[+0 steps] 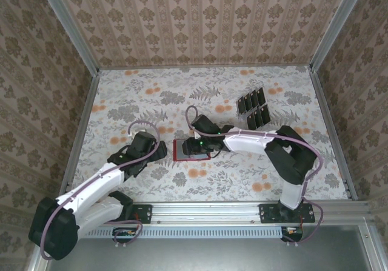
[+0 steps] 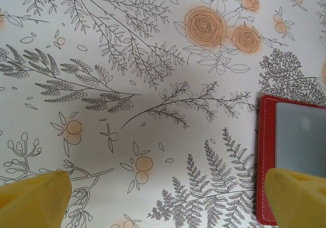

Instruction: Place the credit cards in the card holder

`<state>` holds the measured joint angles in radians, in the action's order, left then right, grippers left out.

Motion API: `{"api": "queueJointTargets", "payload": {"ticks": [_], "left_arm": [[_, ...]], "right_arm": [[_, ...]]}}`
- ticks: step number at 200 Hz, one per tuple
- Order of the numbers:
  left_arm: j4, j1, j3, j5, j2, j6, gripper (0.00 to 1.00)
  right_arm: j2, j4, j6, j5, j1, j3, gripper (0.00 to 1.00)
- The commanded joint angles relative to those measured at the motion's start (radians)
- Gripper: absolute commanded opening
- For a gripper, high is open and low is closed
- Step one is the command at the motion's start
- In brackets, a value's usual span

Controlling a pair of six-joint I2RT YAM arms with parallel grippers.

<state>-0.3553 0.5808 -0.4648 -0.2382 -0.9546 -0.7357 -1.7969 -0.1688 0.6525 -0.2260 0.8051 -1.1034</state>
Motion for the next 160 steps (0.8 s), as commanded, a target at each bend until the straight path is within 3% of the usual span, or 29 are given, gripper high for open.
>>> {"api": "queueJointTargets", "payload": {"ticks": [1,62,96,120,160], "left_arm": [[0.020,-0.005,-0.042,0.022,-0.023,0.038,1.00],[0.045,-0.006,-0.131,0.075,-0.170,0.106,1.00],[0.065,-0.007,-0.190,0.092,-0.264,0.135,1.00],[0.084,-0.007,-0.229,0.110,-0.328,0.144,1.00],[0.117,-0.007,-0.253,0.127,-0.393,0.137,1.00]], "right_arm": [[0.150,-0.154,-0.072,0.042,-0.051,-0.100,0.49],[0.296,-0.460,-0.171,0.492,-0.272,-0.134,0.48],[0.300,-0.522,-0.211,0.541,-0.372,-0.130,0.47],[0.240,-0.616,-0.230,0.506,-0.431,-0.177,0.47],[0.169,-0.650,-0.261,0.501,-0.466,-0.191,0.43]]}}
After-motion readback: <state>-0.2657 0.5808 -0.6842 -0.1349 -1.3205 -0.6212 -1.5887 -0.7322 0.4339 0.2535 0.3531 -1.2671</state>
